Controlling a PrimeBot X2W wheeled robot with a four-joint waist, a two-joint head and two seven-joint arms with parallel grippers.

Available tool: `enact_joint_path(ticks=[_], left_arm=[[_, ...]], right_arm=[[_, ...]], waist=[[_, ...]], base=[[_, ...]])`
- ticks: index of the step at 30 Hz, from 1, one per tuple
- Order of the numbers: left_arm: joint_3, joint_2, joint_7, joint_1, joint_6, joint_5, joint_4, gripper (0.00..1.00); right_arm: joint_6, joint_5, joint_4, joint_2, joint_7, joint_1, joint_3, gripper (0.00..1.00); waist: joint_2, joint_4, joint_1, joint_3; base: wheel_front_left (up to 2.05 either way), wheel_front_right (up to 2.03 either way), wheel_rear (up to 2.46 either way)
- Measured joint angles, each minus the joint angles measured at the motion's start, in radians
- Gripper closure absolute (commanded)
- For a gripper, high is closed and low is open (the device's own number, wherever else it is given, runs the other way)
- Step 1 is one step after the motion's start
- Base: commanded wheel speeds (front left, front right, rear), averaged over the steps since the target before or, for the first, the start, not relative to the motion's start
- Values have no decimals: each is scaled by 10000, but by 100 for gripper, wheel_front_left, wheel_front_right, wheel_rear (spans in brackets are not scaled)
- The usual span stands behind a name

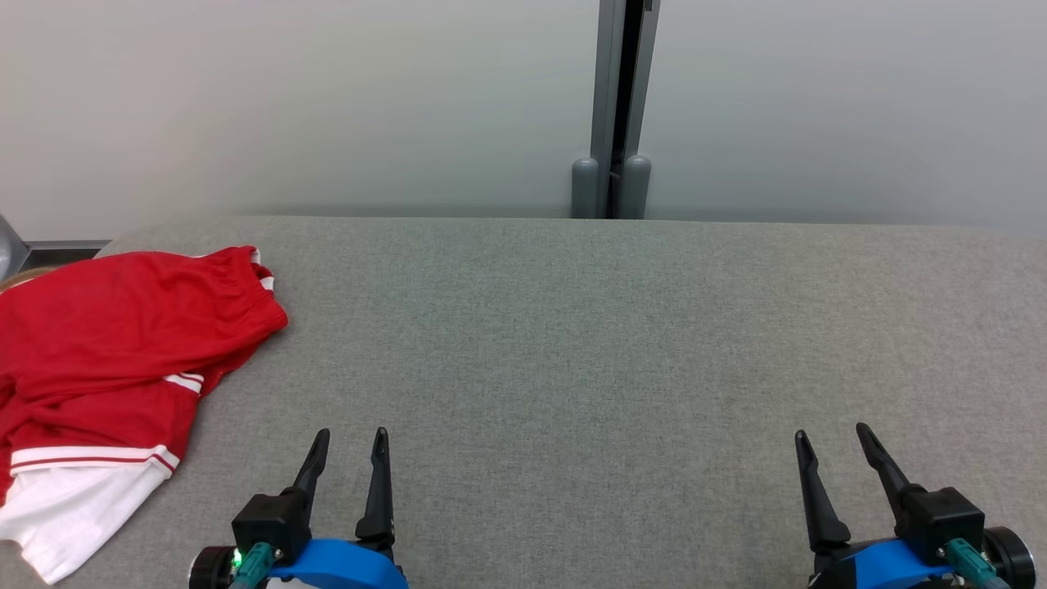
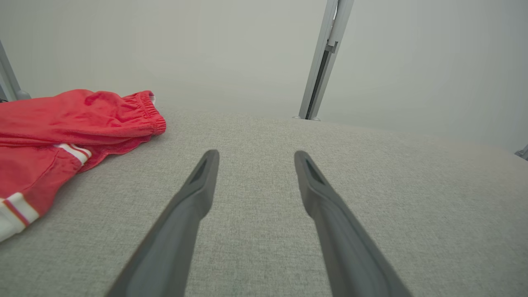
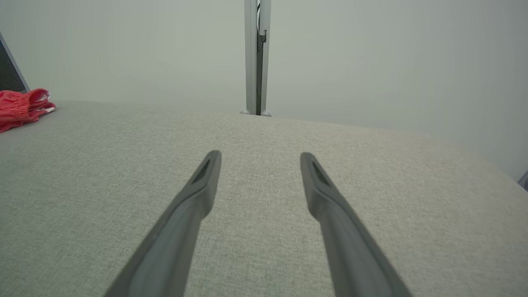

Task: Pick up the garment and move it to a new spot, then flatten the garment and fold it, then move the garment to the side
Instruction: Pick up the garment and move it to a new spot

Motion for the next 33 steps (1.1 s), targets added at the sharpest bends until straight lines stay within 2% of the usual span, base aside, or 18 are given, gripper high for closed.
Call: enact_joint_path(ticks=[12, 21, 29, 33], left_arm=[[-100, 0, 0, -119, -31, -15, 138, 0], [-171, 12, -2, -276, -61, 71, 50, 0], [113, 36, -2, -314, -82, 184, -31, 0], [234, 38, -2, -296, -88, 205, -88, 0]], right_arm=[[0, 88, 23, -4, -4, -65, -123, 0], [0, 205, -111, -15, -10, 80, -349, 0], [0, 391, -111, -12, -10, 32, 176, 0], [2, 462, -67, -10, -10, 29, 428, 0]], waist=[[0, 138, 0, 30], [0, 1799, 0, -151], [0, 3631, 0, -207], [0, 4266, 0, -124]], base=[[0, 0, 0], [0, 0, 0], [0, 0, 0], [0, 0, 0]])
